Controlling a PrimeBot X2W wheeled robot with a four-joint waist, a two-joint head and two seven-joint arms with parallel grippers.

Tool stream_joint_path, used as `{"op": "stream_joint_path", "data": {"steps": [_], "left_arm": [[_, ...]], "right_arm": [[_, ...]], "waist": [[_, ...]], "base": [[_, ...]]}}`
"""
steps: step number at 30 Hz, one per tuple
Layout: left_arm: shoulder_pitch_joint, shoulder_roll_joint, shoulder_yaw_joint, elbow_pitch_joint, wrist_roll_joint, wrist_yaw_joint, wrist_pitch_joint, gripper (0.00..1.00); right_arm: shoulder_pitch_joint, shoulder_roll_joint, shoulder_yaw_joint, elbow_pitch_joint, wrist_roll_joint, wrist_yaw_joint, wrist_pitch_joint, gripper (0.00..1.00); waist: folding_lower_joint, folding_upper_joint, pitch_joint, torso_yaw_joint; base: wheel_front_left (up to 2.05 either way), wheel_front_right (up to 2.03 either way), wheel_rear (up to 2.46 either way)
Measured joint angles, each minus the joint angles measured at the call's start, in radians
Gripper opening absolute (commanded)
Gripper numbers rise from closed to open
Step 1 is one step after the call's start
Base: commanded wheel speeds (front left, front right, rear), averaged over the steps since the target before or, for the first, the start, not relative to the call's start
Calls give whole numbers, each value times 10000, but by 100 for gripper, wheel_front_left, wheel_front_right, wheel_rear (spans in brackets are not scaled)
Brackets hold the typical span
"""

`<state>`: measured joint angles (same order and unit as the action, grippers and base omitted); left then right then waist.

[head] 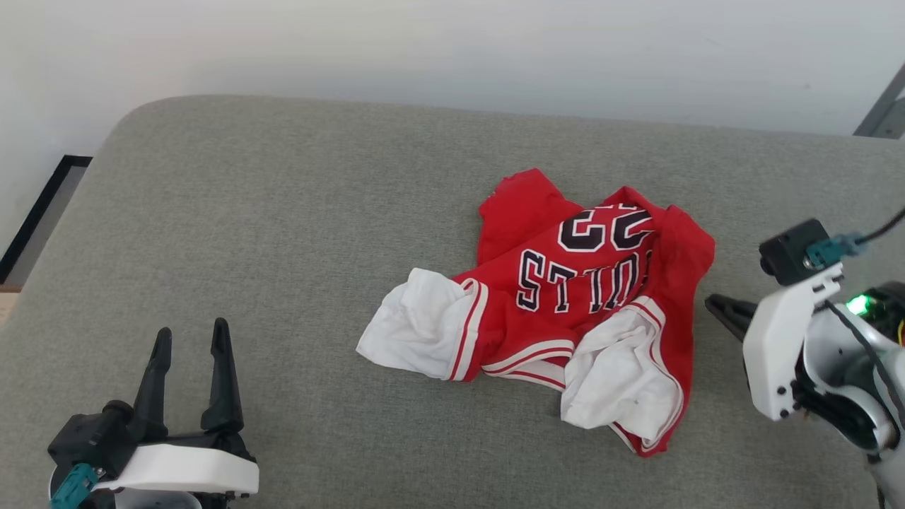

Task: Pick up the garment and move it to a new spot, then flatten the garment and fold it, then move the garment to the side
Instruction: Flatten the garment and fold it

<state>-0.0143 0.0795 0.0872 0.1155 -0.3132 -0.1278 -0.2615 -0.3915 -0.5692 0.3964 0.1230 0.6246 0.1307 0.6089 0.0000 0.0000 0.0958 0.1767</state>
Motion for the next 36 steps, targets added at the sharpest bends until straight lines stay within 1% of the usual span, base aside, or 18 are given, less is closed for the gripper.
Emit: {"op": "stream_joint_path", "data": {"steps": [5,6,7,8,9,15,19,27,31,32,33,36], "left_arm": [[14,48,-15,-8,-27,0,0,100],[14,56,-13,-27,-27,0,0,100],[13,65,-21,-40,-29,0,0,100],[11,71,-35,-50,-36,0,0,100],[3,73,-48,-59,-46,0,0,100],[-111,48,-234,-113,-65,0,0,100],[-237,15,-360,-104,-104,0,0,100],[-517,-90,-690,8,-234,0,0,100],[-654,-134,-757,42,-301,0,0,100],[-654,-138,-752,54,-305,0,0,100],[-655,-148,-740,54,-307,0,0,100],[-654,-163,-688,52,-322,0,0,100]], "right_arm": [[680,36,-376,-545,-12,0,132,0],[805,100,-366,-700,6,0,165,16],[910,151,-334,-890,4,0,196,44],[993,163,-265,-1057,2,0,213,88],[1062,176,-169,-1264,19,0,245,100],[1417,167,389,-2048,6,0,639,100],[1367,65,913,-2050,-295,2,974,100],[368,-163,2341,-1028,-623,2,1463,100],[-160,-245,3045,-305,-623,2,1383,100],[-283,-240,3120,-136,-612,2,1298,40],[-421,-261,3277,-50,-627,2,1237,0],[-698,-332,3453,201,-502,2,999,0]], "waist": [[0,0,-4,-133],[0,0,20,-146],[0,0,53,-154],[0,0,89,-154],[0,0,132,-152],[0,0,378,8],[0,0,519,233],[0,0,808,784],[0,0,954,1035],[0,0,980,1083],[0,0,999,1126],[0,0,1013,1174]], "base": [[0,0,0],[0,0,0],[0,0,0],[0,0,0],[0,0,0],[0,0,0],[0,0,0],[0,0,0],[0,0,0],[0,0,0],[0,0,0],[0,0,0]]}}
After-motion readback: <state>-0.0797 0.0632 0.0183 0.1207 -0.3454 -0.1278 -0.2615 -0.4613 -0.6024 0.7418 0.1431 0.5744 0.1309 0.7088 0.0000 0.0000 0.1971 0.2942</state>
